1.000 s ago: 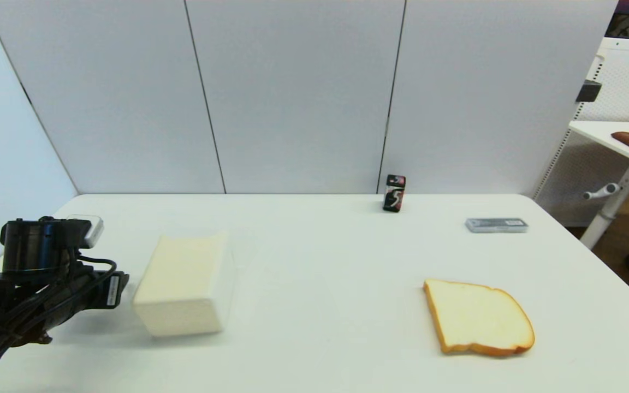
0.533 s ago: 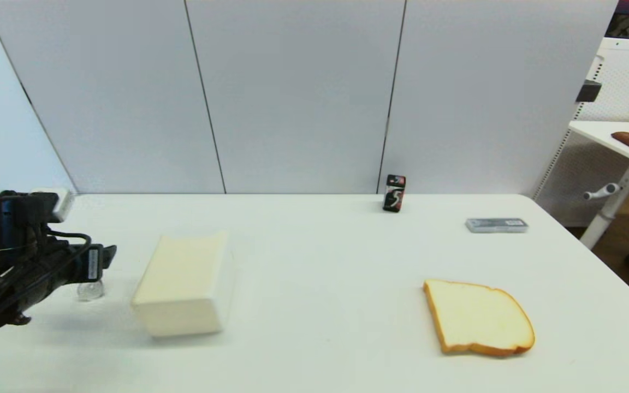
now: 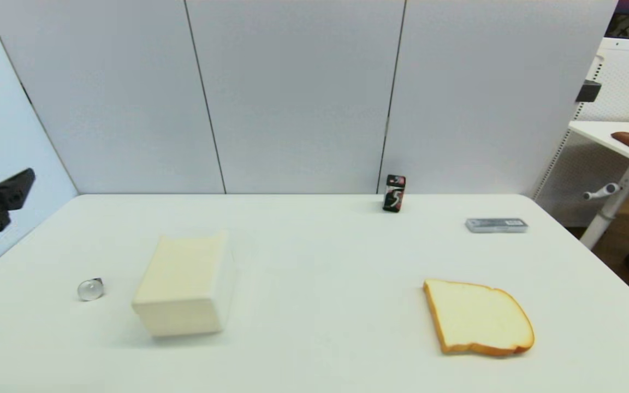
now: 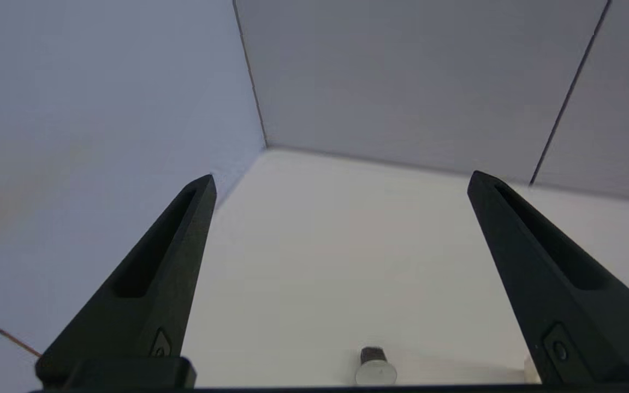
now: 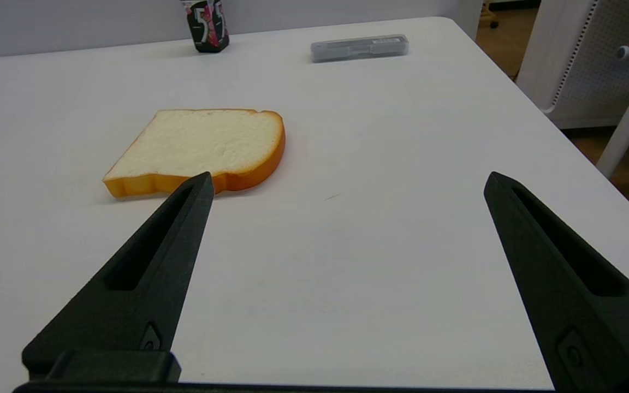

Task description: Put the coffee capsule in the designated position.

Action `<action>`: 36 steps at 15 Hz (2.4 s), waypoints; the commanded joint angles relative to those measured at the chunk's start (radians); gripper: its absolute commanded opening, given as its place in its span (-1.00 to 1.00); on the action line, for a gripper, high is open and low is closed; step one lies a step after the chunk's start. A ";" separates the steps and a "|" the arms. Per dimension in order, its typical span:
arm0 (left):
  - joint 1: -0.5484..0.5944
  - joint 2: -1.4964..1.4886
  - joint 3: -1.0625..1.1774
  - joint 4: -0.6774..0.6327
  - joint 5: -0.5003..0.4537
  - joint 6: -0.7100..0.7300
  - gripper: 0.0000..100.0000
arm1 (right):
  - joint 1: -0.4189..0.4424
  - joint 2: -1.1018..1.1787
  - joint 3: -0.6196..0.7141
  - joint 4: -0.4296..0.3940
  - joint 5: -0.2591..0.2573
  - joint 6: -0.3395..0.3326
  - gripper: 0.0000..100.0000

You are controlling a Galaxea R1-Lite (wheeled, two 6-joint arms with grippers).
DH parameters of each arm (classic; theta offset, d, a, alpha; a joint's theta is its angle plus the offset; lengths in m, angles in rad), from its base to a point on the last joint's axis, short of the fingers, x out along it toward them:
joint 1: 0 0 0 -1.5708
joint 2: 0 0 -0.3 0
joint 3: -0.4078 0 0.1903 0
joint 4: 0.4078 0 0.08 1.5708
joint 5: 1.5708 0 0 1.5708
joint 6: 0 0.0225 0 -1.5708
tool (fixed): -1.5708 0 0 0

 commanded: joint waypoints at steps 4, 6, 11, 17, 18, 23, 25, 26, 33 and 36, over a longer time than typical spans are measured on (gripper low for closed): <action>-0.155 -0.484 0.137 0.056 -0.162 0.059 1.00 | 0.000 0.001 0.000 0.000 0.000 0.001 1.00; -0.155 -0.597 0.159 0.136 -0.190 0.064 1.00 | 0.000 0.001 0.000 0.000 0.000 -0.001 1.00; -0.092 -0.746 0.194 0.266 -0.259 0.066 1.00 | 0.000 0.001 0.000 0.000 0.000 0.001 1.00; -0.057 -0.909 0.389 0.433 -0.343 0.082 1.00 | 0.000 0.001 0.000 0.000 0.000 0.001 1.00; -0.053 -0.967 0.445 0.438 -0.343 0.081 1.00 | 0.000 0.001 0.000 0.000 0.000 0.001 1.00; -0.052 -1.085 0.576 0.485 -0.337 0.072 1.00 | 0.000 0.001 0.000 0.000 0.000 -0.001 1.00; -0.052 -1.085 0.576 0.544 -0.336 0.063 1.00 | 0.000 0.001 0.000 0.000 0.000 -0.001 1.00; -0.052 -1.085 0.576 0.542 -0.328 0.043 1.00 | 0.000 0.001 0.000 0.000 0.000 -0.001 1.00; -0.052 -1.085 0.576 0.541 -0.314 -0.036 1.00 | 0.000 0.001 0.000 0.000 0.000 -0.001 1.00; -0.052 -1.085 0.576 0.539 -0.296 -0.049 1.00 | 0.000 0.001 0.000 0.000 0.000 -0.001 1.00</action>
